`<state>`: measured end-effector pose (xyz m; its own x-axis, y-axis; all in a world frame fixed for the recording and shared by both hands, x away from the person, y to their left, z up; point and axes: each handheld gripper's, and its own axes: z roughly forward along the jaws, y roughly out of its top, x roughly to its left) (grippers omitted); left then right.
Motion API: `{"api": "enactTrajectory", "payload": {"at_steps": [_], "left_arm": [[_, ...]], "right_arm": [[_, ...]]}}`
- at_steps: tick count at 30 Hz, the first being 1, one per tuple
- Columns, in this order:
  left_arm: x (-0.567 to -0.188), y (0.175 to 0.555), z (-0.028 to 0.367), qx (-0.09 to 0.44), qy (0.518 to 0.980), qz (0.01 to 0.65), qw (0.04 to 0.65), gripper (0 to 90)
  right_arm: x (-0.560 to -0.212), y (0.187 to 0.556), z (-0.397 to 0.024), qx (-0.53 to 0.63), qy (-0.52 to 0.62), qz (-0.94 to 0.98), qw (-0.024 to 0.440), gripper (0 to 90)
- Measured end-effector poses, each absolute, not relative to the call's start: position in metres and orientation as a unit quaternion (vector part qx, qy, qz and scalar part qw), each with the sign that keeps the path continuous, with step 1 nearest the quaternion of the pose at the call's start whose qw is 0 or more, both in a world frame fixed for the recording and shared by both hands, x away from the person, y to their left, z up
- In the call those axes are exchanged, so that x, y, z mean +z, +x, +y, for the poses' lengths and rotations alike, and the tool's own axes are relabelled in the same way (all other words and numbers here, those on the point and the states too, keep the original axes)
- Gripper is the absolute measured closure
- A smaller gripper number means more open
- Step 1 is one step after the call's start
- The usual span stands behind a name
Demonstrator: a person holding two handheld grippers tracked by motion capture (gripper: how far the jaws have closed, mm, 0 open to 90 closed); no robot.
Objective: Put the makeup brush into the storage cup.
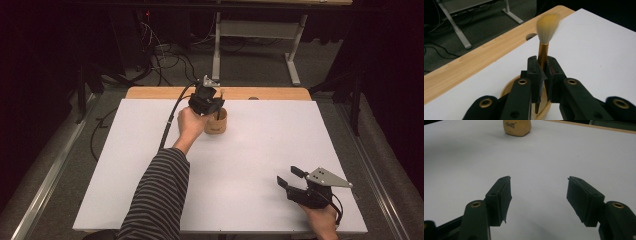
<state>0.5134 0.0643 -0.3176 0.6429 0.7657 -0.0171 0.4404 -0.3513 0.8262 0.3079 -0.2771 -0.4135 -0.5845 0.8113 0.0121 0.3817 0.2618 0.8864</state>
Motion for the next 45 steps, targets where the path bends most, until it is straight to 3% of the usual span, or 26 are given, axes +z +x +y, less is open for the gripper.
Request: {"api": "enactTrajectory", "payload": {"at_steps": [22,45], "left_arm": [[-0.328,0.523,0.066,0.174,0.802,0.398,0.41,82.5],[-0.319,0.509,0.07,0.2,0.803,0.385,0.409,50.5]], "right_arm": [[-0.414,0.308,-0.277,0.464,0.392,0.761,0.228,38.4],[-0.413,0.308,-0.277,0.464,0.389,0.762,0.231,38.3]]}}
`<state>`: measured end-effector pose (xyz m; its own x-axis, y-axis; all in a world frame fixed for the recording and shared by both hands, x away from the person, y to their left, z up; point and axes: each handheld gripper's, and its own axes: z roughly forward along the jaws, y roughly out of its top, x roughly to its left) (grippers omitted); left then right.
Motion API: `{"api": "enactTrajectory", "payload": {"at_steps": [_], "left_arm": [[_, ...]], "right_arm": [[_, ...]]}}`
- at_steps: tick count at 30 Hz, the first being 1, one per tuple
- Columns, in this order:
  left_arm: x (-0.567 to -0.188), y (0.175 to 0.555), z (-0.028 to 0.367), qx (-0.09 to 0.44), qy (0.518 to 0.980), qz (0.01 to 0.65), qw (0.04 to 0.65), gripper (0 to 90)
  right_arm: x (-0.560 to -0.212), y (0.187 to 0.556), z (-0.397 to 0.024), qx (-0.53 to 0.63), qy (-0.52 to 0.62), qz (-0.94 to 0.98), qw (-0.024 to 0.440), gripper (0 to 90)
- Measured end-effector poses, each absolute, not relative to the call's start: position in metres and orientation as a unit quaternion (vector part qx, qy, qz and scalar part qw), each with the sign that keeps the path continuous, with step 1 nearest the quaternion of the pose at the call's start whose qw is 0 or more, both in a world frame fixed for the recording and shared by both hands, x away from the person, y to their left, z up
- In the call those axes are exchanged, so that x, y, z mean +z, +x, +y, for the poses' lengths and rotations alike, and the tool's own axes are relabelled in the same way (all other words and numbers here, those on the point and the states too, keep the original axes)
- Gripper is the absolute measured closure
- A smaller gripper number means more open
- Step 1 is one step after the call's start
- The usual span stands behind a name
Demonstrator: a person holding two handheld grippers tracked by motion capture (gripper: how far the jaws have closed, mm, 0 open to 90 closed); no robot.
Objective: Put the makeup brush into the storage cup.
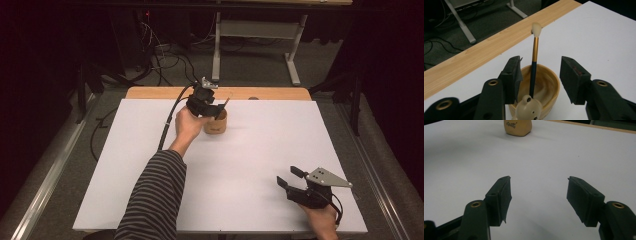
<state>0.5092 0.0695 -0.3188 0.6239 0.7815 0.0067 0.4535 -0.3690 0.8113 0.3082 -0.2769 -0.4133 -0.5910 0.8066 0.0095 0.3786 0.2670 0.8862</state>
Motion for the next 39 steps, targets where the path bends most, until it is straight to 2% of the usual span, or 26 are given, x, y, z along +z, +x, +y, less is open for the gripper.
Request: {"api": "enactTrajectory", "payload": {"at_steps": [21,24,39], "left_arm": [[-0.307,0.487,0.091,0.197,0.789,0.378,0.443,38.5],[-0.305,0.481,0.094,0.208,0.782,0.374,0.453,38.4],[-0.297,0.465,0.102,0.198,0.779,0.355,0.477,36.0]], "right_arm": [[-0.414,0.309,-0.277,0.463,0.395,0.76,0.228,37.8],[-0.414,0.309,-0.278,0.464,0.393,0.76,0.229,37.8],[-0.414,0.309,-0.279,0.469,0.395,0.757,0.227,37.3]]}}
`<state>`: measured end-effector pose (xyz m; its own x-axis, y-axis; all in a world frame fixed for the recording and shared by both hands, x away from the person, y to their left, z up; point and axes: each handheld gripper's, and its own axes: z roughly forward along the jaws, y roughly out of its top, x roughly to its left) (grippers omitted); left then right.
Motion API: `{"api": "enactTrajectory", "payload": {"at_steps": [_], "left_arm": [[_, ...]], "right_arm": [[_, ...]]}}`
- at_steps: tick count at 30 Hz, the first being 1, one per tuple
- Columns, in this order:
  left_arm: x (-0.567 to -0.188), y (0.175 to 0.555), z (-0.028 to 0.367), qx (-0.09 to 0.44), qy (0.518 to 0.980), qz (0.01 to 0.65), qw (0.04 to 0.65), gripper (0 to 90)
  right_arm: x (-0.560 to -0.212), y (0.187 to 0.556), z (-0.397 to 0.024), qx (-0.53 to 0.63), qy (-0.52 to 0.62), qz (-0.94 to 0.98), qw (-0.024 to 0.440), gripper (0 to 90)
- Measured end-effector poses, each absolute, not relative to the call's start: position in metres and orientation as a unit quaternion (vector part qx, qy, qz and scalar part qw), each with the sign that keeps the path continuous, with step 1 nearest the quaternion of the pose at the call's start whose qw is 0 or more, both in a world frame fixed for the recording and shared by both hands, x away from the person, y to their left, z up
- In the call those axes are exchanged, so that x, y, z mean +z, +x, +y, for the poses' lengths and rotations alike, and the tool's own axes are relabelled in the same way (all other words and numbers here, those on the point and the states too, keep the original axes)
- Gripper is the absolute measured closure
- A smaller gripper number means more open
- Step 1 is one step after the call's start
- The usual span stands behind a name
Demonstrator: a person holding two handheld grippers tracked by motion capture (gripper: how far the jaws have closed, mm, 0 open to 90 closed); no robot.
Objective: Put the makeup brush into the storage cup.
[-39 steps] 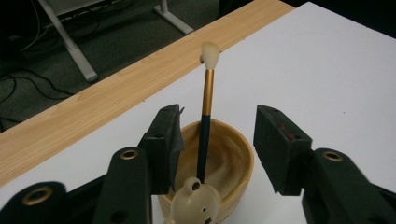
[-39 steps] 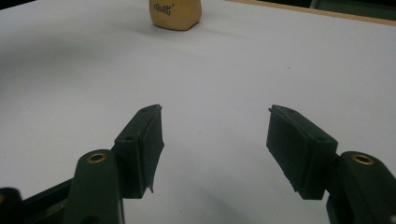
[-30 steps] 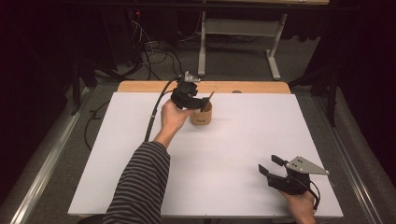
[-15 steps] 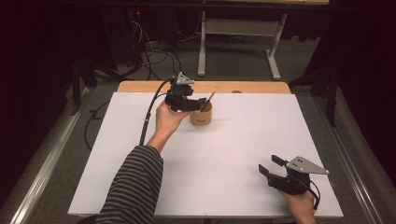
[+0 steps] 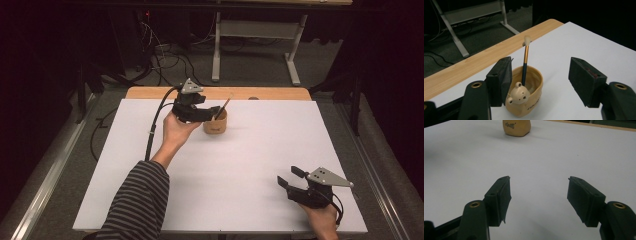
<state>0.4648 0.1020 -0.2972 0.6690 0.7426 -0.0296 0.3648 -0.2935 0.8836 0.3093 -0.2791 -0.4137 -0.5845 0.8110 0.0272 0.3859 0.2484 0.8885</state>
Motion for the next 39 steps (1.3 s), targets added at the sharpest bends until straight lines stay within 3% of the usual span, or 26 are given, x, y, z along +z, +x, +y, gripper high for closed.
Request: {"api": "enactTrajectory", "payload": {"at_steps": [39], "left_arm": [[-0.284,0.427,0.124,0.195,0.767,0.333,0.513,31.7]], "right_arm": [[-0.414,0.31,-0.281,0.473,0.406,0.751,0.219,35.9]]}}
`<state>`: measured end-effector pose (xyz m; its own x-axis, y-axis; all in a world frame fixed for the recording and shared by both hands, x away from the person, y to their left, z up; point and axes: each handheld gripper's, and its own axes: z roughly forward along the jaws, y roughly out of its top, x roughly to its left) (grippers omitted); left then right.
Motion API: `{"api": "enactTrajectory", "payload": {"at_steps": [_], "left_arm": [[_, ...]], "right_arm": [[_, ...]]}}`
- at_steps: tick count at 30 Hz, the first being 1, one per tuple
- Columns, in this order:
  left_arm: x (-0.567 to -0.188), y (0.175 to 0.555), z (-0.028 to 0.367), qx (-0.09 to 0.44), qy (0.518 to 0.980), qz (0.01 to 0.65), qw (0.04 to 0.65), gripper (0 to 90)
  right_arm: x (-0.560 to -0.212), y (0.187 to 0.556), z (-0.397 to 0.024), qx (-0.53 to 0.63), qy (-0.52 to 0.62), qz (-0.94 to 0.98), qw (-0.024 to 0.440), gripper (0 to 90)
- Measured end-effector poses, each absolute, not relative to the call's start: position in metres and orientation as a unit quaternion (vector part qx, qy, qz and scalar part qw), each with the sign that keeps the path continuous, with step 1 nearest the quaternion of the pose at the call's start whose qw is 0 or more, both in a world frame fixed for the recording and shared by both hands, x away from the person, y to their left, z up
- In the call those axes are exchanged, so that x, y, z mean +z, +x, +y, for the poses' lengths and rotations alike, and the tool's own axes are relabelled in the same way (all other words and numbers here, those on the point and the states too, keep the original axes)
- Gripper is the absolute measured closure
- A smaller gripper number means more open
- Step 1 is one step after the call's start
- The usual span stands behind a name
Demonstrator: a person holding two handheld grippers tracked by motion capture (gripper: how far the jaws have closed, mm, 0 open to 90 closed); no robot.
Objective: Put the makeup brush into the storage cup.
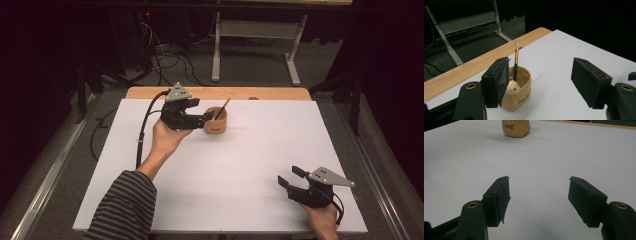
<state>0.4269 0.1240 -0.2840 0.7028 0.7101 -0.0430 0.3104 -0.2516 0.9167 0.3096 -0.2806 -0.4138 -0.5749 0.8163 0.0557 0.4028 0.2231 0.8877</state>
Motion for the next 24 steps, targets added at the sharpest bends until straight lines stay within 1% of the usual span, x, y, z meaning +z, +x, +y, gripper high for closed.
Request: {"api": "enactTrajectory", "payload": {"at_steps": [24], "left_arm": [[-0.282,0.398,0.146,0.203,0.759,0.332,0.521,30.9]], "right_arm": [[-0.414,0.309,-0.28,0.472,0.406,0.751,0.22,35.8]]}}
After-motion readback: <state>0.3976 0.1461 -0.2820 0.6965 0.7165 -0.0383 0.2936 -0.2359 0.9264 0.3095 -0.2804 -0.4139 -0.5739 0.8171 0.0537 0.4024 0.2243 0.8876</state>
